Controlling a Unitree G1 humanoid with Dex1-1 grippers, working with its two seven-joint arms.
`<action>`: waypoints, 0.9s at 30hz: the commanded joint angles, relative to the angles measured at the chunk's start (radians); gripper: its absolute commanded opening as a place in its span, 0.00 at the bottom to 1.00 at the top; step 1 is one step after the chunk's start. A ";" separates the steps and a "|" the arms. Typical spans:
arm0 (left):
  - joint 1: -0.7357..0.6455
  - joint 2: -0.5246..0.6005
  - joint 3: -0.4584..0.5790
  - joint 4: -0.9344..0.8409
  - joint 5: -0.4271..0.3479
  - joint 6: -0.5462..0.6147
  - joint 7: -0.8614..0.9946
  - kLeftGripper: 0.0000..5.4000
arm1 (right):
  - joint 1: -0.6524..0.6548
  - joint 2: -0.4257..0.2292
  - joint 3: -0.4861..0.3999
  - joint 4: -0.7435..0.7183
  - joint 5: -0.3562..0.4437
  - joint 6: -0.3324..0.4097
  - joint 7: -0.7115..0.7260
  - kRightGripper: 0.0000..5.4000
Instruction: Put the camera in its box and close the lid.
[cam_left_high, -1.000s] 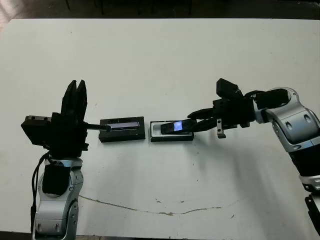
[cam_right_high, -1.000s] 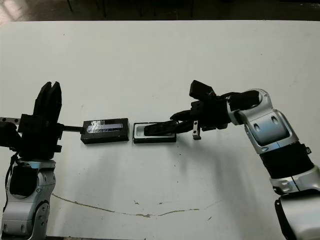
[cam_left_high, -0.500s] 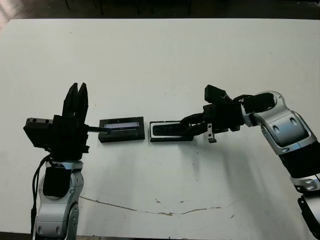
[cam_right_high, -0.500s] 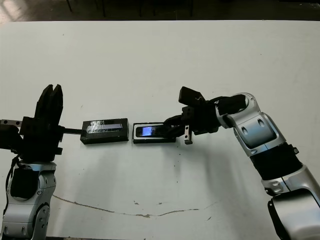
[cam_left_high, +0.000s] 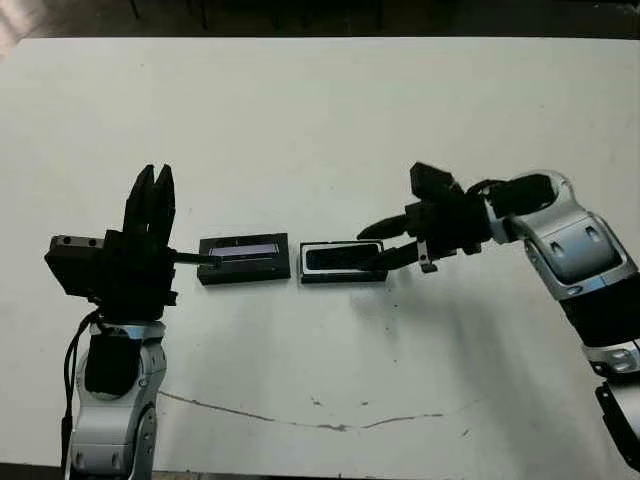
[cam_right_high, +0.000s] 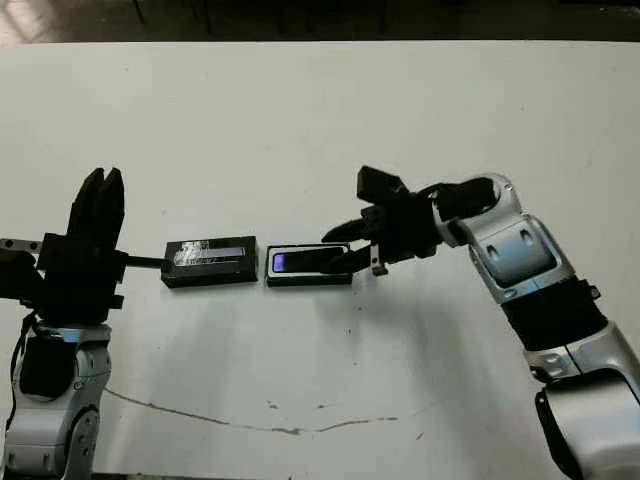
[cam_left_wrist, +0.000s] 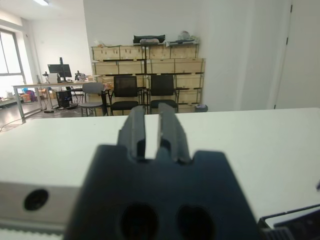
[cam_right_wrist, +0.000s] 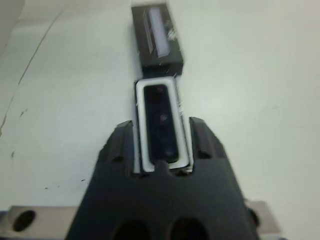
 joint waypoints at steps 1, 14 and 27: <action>0.016 0.011 0.005 0.014 0.002 0.010 -0.003 0.00 | 0.001 -0.032 -0.061 -0.037 0.020 -0.026 -0.018 0.45; 0.006 0.008 0.004 0.015 -0.001 0.020 0.000 0.00 | 0.037 -0.054 -0.217 -0.100 0.141 0.018 -0.091 0.97; 0.019 0.010 0.002 0.004 0.009 0.019 0.002 0.00 | 0.518 0.132 -0.101 -0.505 -0.288 -0.297 -0.792 0.62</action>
